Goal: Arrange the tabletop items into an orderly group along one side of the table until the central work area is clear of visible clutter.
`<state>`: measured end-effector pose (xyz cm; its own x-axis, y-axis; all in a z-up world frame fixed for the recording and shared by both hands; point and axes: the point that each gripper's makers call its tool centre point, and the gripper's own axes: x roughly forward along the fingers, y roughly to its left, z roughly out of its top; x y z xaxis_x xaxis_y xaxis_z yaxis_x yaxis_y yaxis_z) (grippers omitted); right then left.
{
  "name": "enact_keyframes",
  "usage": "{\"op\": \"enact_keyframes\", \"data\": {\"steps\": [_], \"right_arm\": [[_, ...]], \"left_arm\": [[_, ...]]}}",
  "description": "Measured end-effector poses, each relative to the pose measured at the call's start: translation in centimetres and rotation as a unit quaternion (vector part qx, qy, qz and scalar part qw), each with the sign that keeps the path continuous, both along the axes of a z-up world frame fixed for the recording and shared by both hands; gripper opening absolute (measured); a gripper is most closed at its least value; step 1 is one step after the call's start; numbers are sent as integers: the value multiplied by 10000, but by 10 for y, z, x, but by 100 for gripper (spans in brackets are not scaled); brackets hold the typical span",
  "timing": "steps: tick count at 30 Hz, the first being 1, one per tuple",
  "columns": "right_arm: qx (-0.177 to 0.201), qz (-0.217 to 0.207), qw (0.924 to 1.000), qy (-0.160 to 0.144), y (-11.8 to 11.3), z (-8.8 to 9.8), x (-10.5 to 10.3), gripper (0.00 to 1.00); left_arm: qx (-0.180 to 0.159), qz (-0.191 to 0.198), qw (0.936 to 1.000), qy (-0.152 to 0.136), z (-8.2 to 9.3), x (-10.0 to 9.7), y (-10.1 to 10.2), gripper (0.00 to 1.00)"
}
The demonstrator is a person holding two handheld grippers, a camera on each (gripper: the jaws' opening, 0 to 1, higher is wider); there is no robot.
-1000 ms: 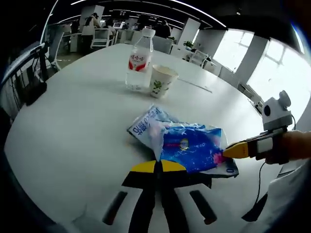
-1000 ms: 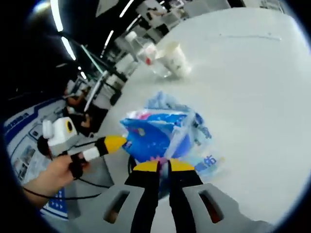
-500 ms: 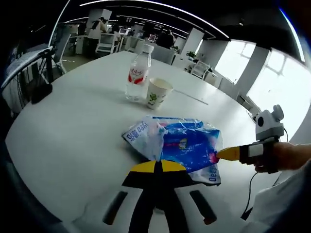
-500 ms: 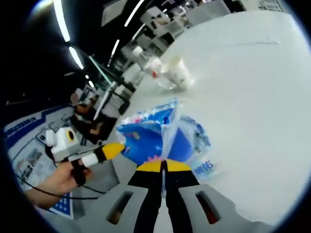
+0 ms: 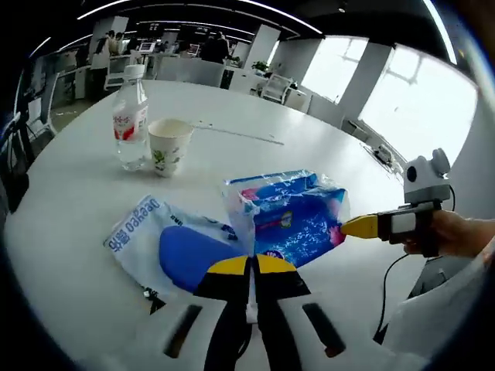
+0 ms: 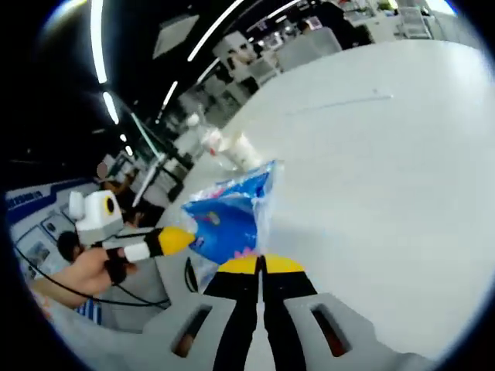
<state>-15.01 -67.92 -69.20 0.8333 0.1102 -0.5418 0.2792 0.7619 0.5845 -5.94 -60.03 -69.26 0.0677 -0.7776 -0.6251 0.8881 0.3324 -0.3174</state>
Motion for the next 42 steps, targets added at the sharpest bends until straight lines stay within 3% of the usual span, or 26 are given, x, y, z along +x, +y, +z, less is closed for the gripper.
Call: {"op": "enact_keyframes", "data": {"steps": [3, 6, 11, 18, 22, 28, 35, 39, 42], "right_arm": [[-86, -203, 9998, -15, -22, 2, -15, 0], [-27, -601, 9982, -48, -43, 3, -30, 0], [63, -1085, 9941, -41, -74, 1, -57, 0], [33, -1361, 9907, -71, -103, 6, -70, 0], [-13, -1356, 9907, -65, -115, 7, -65, 0], [-135, -1288, 9916, 9, -135, 1, -54, 0], [-312, -1101, 9931, 268, -159, -16, -42, 0], [-310, -1037, 9932, 436, -168, -29, -39, 0], [-307, -1001, 9931, 534, -173, -37, -37, 0]], "left_arm": [[80, -458, 9988, -178, 1, -10, -24, 0], [48, -732, 9972, -146, 5, -23, -47, 0], [56, -1390, 9899, -268, 7, -47, -82, 0], [186, -1924, 9804, -388, 3, -64, -109, 0], [221, -1954, 9800, -317, -1, -59, -124, 0], [286, -1671, 9855, 9, -10, -47, -145, 0], [481, -1589, 9860, 151, -32, -38, -170, 0], [627, -1441, 9869, 353, -44, -34, -177, 0], [741, -1462, 9859, 339, -50, -35, -181, 0]]}}
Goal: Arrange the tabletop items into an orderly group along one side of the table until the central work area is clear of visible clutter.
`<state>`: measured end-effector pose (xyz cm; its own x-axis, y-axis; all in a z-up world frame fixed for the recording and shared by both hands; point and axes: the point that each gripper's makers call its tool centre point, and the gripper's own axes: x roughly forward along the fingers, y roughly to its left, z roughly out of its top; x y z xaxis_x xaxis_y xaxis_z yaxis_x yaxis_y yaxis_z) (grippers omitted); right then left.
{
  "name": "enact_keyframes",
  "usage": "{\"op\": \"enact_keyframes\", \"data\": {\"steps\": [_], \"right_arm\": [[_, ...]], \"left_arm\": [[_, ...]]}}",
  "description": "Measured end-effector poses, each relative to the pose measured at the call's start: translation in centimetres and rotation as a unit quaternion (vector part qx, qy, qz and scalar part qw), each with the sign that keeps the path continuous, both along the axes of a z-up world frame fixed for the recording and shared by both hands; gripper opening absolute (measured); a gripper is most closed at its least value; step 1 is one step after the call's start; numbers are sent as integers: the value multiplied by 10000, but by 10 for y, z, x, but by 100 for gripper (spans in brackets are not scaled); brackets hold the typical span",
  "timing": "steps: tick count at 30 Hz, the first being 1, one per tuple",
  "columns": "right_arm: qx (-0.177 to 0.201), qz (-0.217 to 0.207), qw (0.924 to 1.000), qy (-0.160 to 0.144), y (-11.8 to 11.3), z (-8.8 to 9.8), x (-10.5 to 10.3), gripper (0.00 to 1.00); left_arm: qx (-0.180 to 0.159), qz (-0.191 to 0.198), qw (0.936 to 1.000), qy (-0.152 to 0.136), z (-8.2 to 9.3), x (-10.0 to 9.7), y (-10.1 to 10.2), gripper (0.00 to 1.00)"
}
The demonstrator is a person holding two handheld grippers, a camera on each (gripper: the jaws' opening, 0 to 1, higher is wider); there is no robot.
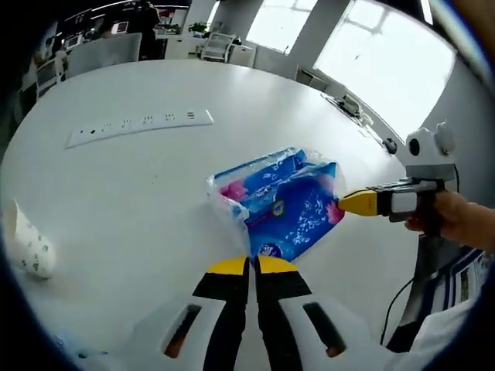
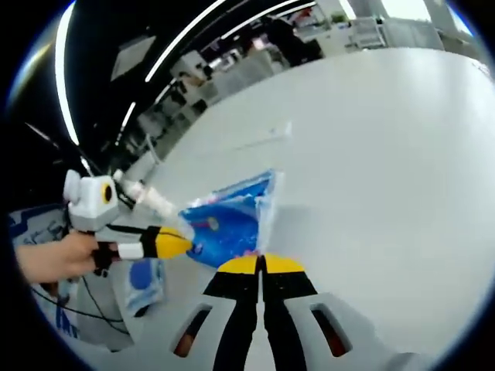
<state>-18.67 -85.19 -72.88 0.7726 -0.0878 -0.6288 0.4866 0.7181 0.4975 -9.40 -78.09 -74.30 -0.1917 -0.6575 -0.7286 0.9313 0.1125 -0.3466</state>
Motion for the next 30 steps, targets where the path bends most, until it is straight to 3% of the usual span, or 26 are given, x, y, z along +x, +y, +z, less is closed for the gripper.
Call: {"op": "enact_keyframes", "data": {"steps": [4, 9, 17, 27, 30], "right_arm": [[76, 66, 9998, 196, -2, -14, 2, 0], [58, 124, 9991, 413, -7, -26, -1, 0], [150, -3, 9983, 563, -15, -36, -6, 0], [128, -117, 9972, 721, -14, -43, -13, 2], [74, -304, 9977, 599, -15, -38, -13, 9]], "left_arm": [[245, -47, 9997, 14, -17, 1, -3, 0], [360, -47, 9993, -31, -24, -1, -8, 0], [323, 168, 9993, 114, -24, 1, -19, 0], [288, -11, 9995, 104, -22, -5, -18, 0], [230, -13, 9997, -18, -17, -1, -16, 10]]}}
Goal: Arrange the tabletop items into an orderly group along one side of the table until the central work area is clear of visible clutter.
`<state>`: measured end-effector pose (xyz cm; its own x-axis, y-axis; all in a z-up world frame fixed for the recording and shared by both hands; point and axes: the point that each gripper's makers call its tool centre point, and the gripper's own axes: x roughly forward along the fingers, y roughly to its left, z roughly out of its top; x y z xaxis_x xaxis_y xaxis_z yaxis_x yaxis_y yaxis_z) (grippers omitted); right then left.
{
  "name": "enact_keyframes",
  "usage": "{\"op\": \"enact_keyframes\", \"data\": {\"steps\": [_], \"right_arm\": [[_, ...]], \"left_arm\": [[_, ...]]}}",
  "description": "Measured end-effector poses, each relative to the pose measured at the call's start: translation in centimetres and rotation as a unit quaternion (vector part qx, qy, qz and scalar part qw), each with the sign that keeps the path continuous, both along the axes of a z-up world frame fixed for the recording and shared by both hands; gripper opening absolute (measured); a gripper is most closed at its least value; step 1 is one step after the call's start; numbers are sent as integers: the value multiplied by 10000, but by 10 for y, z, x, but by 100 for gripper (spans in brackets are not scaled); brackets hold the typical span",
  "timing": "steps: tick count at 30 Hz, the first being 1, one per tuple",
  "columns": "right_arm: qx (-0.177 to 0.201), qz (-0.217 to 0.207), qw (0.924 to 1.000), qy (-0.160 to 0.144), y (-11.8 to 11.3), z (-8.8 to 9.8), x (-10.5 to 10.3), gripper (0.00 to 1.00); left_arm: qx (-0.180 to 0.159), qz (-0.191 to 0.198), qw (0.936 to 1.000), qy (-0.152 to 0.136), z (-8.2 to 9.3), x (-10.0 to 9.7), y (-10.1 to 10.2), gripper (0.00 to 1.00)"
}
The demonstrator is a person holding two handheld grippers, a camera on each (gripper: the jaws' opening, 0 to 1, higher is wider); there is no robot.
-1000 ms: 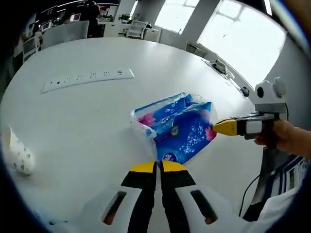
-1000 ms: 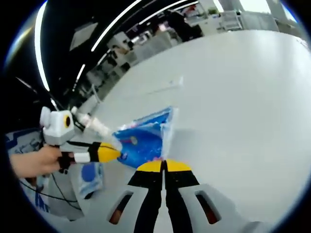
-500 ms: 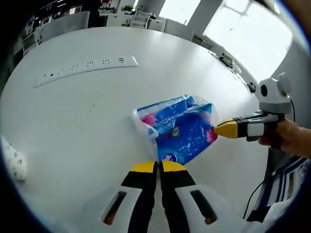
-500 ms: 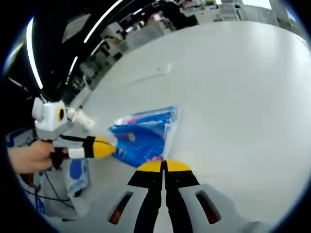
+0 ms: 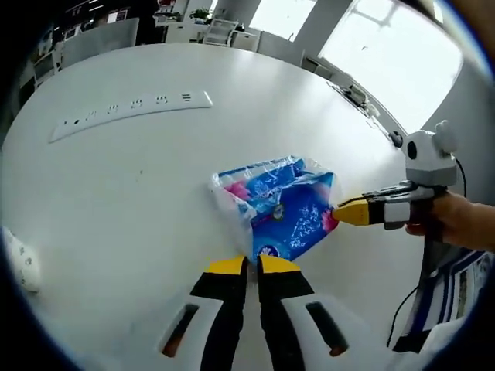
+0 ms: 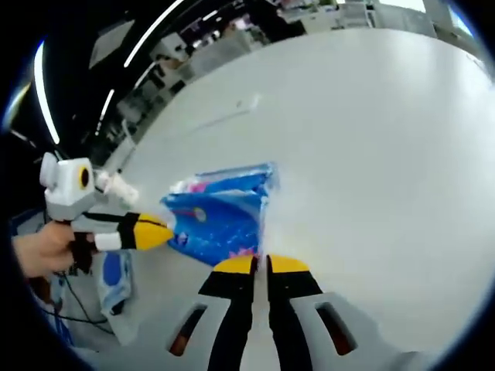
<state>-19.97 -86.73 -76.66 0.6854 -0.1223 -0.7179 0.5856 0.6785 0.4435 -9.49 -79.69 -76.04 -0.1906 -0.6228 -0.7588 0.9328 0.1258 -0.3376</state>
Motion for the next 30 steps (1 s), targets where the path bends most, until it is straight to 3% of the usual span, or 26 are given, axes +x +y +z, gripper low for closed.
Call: {"op": "enact_keyframes", "data": {"steps": [4, 8, 11, 15, 20, 25, 27, 30], "right_arm": [[-252, -397, 9987, -177, -4, 10, -7, 26], [-164, -577, 9976, -341, 10, 16, -18, 34], [-88, -644, 9967, -480, 24, 21, -25, 34], [20, -862, 9938, -701, 47, 32, -35, 35], [110, -942, 9913, -913, 78, 45, -46, 35], [296, -1052, 9880, -1089, 102, 53, -52, 36], [340, -1048, 9875, -1124, 111, 54, -53, 36], [386, -942, 9887, -1103, 124, 53, -51, 36]], "left_arm": [[-321, 85, 9994, -127, 13, 3, 2, 37], [-427, -130, 9987, -225, 18, 1, 17, 48], [-482, -178, 9984, -226, 23, 2, 33, 48], [-812, 157, 9966, 0, 35, 5, 49, 50], [-986, 280, 9945, -200, 44, 13, 76, 54], [-1396, 707, 9876, -102, 66, 22, 97, 55], [-1421, 674, 9875, -102, 70, 23, 106, 56], [-1352, 525, 9887, -376, 68, 29, 119, 57]]}}
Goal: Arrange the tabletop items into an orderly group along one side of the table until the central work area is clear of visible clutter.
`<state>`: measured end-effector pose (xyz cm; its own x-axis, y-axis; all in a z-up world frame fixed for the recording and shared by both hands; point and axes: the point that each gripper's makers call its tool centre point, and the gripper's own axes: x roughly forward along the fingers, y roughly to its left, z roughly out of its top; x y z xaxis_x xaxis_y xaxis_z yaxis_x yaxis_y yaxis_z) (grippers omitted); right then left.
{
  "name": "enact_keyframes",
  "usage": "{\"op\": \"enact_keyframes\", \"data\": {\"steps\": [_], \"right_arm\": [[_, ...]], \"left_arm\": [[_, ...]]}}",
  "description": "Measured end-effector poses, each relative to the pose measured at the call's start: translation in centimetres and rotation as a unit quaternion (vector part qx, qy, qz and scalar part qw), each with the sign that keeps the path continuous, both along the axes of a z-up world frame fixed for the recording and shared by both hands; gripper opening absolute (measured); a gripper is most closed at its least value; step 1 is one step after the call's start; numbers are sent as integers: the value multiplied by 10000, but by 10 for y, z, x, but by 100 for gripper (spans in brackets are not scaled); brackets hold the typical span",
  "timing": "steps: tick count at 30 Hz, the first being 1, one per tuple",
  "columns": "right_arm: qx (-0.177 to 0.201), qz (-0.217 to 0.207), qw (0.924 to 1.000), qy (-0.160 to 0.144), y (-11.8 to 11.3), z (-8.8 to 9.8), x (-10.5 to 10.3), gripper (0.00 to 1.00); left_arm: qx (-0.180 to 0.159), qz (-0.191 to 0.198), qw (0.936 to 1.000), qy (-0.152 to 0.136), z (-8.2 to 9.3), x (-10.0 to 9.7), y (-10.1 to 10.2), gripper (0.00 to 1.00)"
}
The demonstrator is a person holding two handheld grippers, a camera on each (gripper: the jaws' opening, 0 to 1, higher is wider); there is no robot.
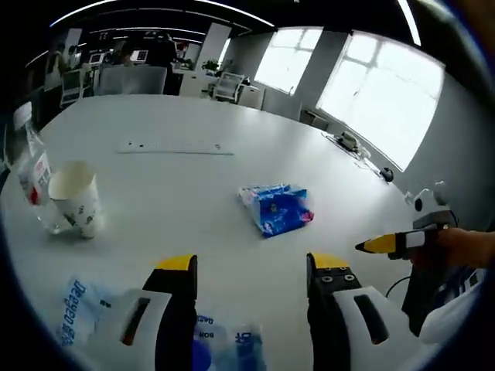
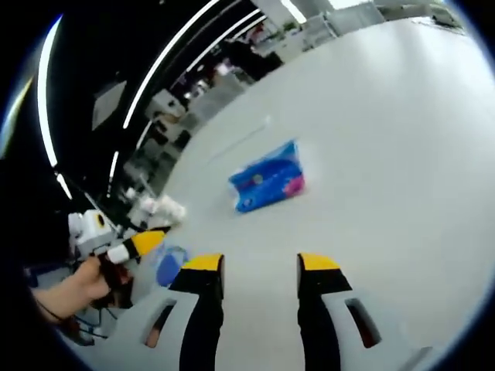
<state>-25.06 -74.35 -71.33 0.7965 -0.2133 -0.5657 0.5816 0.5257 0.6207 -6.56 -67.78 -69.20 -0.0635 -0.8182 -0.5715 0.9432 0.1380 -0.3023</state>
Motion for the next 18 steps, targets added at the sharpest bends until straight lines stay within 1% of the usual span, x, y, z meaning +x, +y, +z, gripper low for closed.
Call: {"op": "enact_keyframes", "data": {"steps": [3, 7, 9, 15, 18], "right_arm": [[-15, 72, 10000, 20, 3, 1, 1, 36], [77, 223, 9997, 34, 10, 3, 6, 37], [102, 243, 9997, 12, 13, 4, 8, 37], [190, 358, 9992, 11, 24, 3, 16, 38], [245, 451, 9987, 20, 29, 3, 20, 38]], "left_arm": [[-5, 16, 10000, -33, 2, 4, 8, 57], [-47, 268, 9996, 65, 2, 15, 17, 55], [-20, 330, 9994, 90, 1, 18, 22, 55], [75, 398, 9992, 48, -1, 27, 36, 55], [116, 493, 9987, 16, -2, 37, 44, 55]]}}
